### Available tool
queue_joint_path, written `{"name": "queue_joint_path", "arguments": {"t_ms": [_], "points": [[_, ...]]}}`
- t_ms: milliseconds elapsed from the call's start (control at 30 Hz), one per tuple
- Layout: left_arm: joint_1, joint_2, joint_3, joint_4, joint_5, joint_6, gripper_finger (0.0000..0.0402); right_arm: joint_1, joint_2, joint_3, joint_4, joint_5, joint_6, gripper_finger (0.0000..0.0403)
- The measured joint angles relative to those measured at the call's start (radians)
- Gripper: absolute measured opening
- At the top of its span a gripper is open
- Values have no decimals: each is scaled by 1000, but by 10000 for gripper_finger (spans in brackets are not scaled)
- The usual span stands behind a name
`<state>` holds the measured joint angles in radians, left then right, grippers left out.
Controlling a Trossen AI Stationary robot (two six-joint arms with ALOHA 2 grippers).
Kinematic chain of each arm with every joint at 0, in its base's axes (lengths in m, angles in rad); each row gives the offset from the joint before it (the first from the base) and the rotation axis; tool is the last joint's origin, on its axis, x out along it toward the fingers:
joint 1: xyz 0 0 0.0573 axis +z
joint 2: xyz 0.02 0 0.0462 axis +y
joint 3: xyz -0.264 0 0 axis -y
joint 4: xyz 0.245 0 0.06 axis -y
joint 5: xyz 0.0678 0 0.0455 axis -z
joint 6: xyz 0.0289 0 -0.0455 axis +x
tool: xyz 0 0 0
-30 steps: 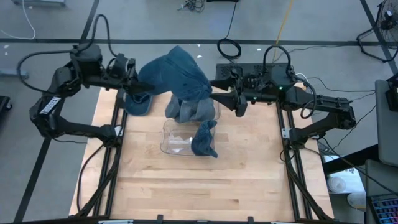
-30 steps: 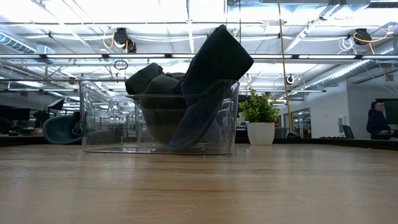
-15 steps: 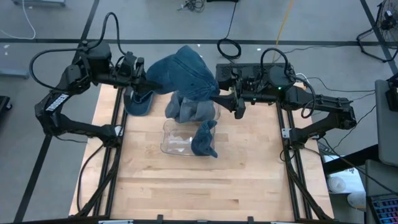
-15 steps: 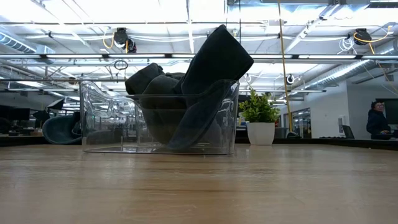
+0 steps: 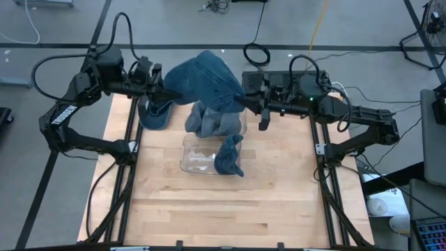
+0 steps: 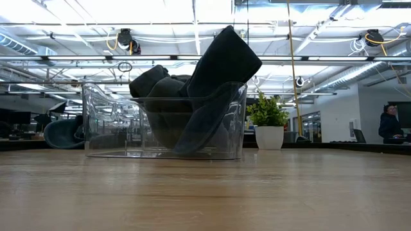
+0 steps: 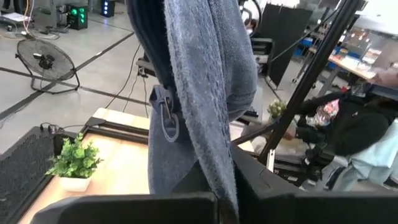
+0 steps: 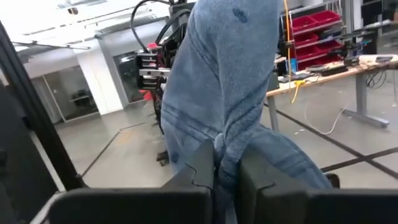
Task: Pick & Place hat
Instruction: Put the bottom blue cap into the bottom transparent bin
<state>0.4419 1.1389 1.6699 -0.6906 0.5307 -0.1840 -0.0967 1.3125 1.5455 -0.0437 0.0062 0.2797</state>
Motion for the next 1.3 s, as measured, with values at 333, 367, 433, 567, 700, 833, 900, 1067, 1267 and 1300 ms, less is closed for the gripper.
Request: {"name": "queue_joint_path", "arguments": {"t_ms": [333,367,433,567,700,833,900,1067,1267,1300], "points": [[0,-2,0,9,40,-63,57,1,-13,0,10,18,-49,8],[2,-5,0,6,40,-63,72,1,-20,0,12,18,-48,8],[14,-15,0,7,40,-63,100,1,-43,0,13,16,-24,8],[47,-36,0,8,37,-53,145,2,-79,0,10,-34,30,8],[83,-47,0,8,37,-56,175,38,-112,0,9,-42,63,8],[114,-52,0,8,37,-58,193,110,-132,0,8,-35,21,8],[125,-52,0,8,37,-59,199,152,-138,0,4,-33,-21,8],[138,-52,0,7,36,-65,201,255,-148,0,11,-32,-95,8],[138,-54,0,7,36,-65,187,387,-136,0,20,100,-147,8],[138,-54,0,7,36,-64,184,405,-132,0,31,126,-162,8]]}}
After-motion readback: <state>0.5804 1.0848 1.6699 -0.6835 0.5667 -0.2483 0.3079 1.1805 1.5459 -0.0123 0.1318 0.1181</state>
